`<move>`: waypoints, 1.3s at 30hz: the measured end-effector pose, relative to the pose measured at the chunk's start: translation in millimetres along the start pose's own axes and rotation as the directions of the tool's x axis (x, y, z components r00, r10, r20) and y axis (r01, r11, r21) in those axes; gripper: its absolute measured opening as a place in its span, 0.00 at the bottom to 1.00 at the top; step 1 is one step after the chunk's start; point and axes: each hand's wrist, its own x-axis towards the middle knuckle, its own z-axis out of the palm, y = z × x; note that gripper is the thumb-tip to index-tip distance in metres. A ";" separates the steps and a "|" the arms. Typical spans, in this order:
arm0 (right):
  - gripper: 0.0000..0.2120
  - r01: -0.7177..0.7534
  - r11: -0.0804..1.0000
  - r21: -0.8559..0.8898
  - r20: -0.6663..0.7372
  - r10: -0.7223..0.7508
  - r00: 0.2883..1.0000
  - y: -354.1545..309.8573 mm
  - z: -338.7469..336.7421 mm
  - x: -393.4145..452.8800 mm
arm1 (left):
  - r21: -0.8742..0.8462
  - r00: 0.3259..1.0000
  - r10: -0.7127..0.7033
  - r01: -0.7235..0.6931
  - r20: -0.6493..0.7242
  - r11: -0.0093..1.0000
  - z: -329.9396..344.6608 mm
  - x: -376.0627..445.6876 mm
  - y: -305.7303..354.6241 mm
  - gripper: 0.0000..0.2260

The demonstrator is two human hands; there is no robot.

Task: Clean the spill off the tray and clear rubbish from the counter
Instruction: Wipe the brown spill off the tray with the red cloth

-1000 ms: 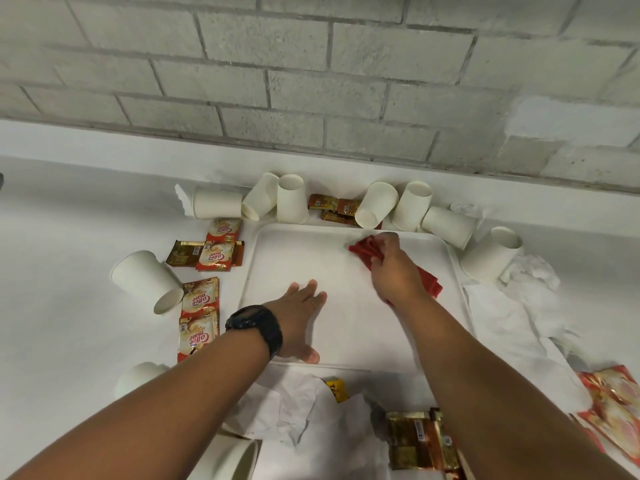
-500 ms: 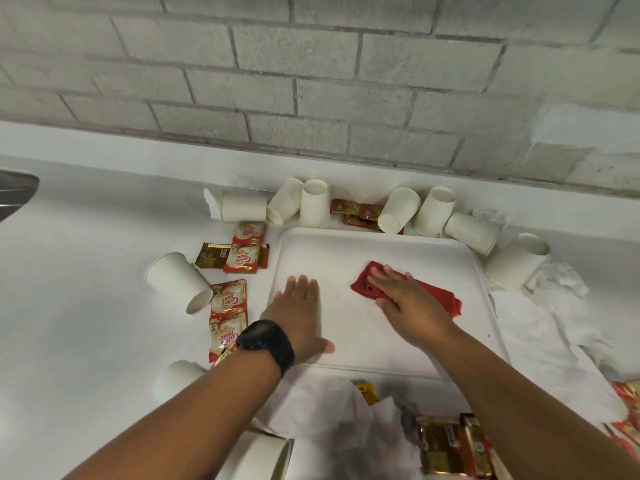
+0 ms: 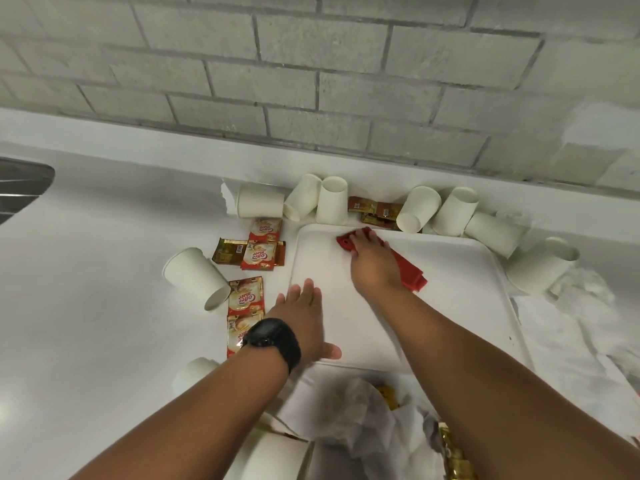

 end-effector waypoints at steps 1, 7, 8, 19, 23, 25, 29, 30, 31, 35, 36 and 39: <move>0.23 0.049 0.999 0.008 0.009 -0.049 0.999 -8.1 2.4 -1.1 | 0.003 1.000 -0.004 0.004 0.002 1.000 -0.2 0.6 0.3 0.49; 0.20 0.234 0.960 0.154 0.089 -0.250 0.964 -8.5 -11.5 -53.1 | 0.024 0.999 -0.011 0.010 0.033 1.000 -1.2 1.5 0.0 0.48; 0.20 0.254 0.952 0.171 0.121 -0.276 0.954 0.5 -17.8 -66.3 | 0.027 0.999 -0.011 0.010 0.031 1.000 -1.0 1.2 -0.2 0.48; 0.20 -0.107 0.982 0.158 -0.048 0.116 0.992 54.4 -22.7 -41.4 | 0.047 0.999 0.005 -0.008 0.047 0.999 -2.6 2.8 -1.5 0.48; 0.20 0.059 0.979 0.196 0.035 -0.067 0.997 15.2 -17.2 -62.3 | 0.050 0.999 -0.001 -0.001 0.038 0.999 -3.3 2.2 0.7 0.49; 0.20 0.125 0.965 0.230 0.145 -0.161 0.976 16.0 -19.6 -82.2 | 0.037 0.999 -0.003 0.002 0.032 0.999 -2.3 1.4 -0.3 0.48; 0.17 -0.069 0.888 0.455 0.309 -0.085 0.947 31.4 -36.3 -92.0 | -0.005 1.000 0.029 -0.029 -0.006 1.000 -8.3 -4.0 -6.1 0.44; 0.15 -0.154 0.825 0.543 0.309 -0.026 0.951 32.2 -41.5 -90.6 | -0.070 0.999 0.034 -0.036 -0.034 0.997 -14.8 -4.6 -8.5 0.39; 0.14 -0.209 0.768 0.605 0.303 0.021 0.953 29.1 -45.0 -87.7 | -0.160 0.997 0.027 -0.038 -0.074 0.986 -22.0 -3.4 -16.4 0.33; 0.13 -0.222 0.615 0.756 0.144 0.175 0.974 13.7 -40.0 -65.8 | -0.420 0.954 -0.155 0.034 -0.257 0.907 -56.2 20.6 -44.6 0.18; 0.13 -0.201 0.622 0.757 0.082 0.215 0.973 6.4 -36.5 -59.6 | -0.519 0.945 -0.229 0.078 -0.233 0.851 -62.1 28.2 -50.3 0.18; 0.14 -0.197 0.635 0.747 0.038 0.255 0.966 -18.8 -27.4 -42.4 | -0.724 0.933 -0.344 0.165 -0.106 0.669 -70.5 54.0 -57.2 0.16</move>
